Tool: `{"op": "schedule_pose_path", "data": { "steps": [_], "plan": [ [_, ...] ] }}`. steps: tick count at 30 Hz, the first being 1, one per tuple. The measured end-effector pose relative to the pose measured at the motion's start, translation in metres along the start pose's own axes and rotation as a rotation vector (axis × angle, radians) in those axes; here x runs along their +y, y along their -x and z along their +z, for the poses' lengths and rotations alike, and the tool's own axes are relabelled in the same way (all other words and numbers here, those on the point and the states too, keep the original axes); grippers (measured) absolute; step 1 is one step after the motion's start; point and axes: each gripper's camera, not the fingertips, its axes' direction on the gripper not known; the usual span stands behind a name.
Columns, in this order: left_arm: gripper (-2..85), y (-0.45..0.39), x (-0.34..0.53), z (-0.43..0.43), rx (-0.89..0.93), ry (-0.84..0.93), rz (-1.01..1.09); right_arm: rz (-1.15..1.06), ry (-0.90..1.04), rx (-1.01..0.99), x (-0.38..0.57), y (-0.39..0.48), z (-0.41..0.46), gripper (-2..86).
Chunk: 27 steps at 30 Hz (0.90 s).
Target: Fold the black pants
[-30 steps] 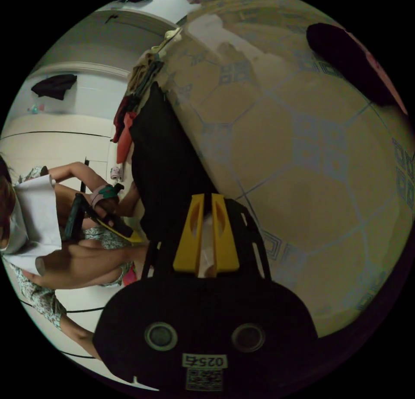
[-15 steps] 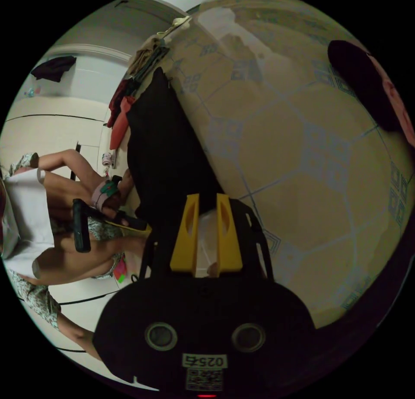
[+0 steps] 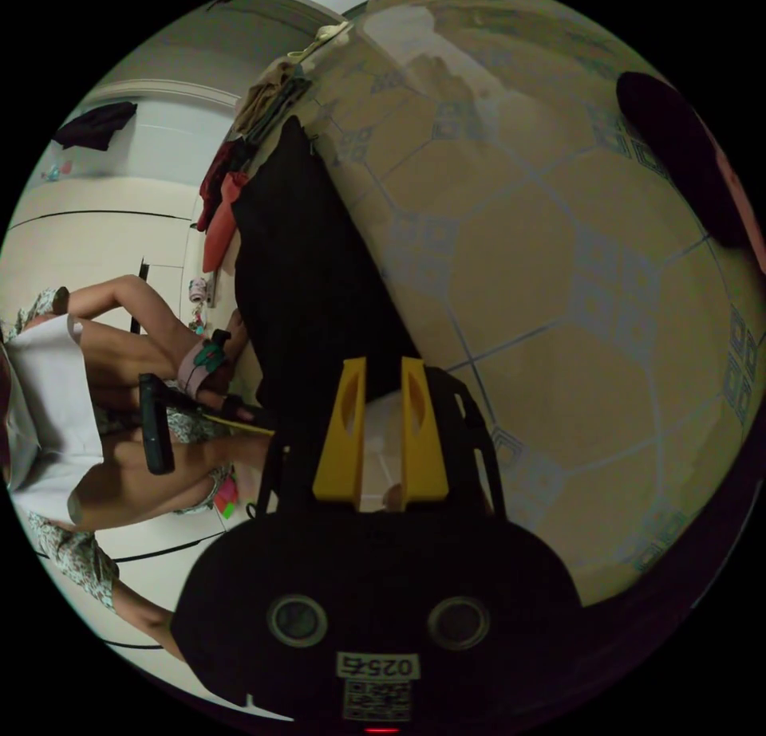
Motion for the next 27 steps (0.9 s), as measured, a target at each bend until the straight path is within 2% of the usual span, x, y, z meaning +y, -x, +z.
{"op": "schedule_pose_path", "data": {
  "steps": [4, 7, 14, 21, 27],
  "plan": [
    [2.4, 0.002, -0.004, 0.0, -0.003, 0.032, 0.036, 0.007, 0.005, 0.005, 0.006, 0.002, -0.01, 7.0],
    [2.2, 0.014, -0.006, 0.0, 0.042, 0.059, -0.037, 0.005, 0.022, 0.026, 0.01, 0.006, -0.018, 6.5],
    [2.2, 0.034, 0.012, -0.002, 0.099, 0.01, -0.071, 0.026, 0.076, 0.065, 0.018, 0.015, -0.04, 4.8],
    [0.8, 0.022, 0.028, -0.009, -0.033, -0.003, 0.067, -0.004, 0.029, 0.024, 0.042, 0.032, -0.088, -0.5],
    [-0.7, 0.045, 0.052, -0.016, 0.1, -0.083, 0.038, 0.077, 0.025, -0.027, 0.066, 0.02, -0.124, -0.8]
  ]
}}
